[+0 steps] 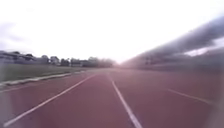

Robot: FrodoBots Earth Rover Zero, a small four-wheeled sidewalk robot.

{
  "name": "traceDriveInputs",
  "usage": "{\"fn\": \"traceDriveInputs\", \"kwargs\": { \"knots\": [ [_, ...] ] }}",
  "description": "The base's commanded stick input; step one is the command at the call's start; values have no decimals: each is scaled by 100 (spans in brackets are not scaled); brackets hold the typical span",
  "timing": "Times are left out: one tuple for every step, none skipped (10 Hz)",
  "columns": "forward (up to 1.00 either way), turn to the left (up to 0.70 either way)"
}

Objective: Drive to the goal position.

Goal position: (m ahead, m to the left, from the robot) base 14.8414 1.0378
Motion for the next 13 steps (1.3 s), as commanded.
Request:
{"fn": "traceDriveInputs", "kwargs": {
  "knots": [
    [70, -19],
    [70, -27],
    [70, -30],
    [70, -27],
    [70, -21],
    [70, -6],
    [70, 0],
    [70, 0],
    [70, 0],
    [70, 0],
    [70, 0],
    [70, 0],
    [70, 0]
  ]
}}
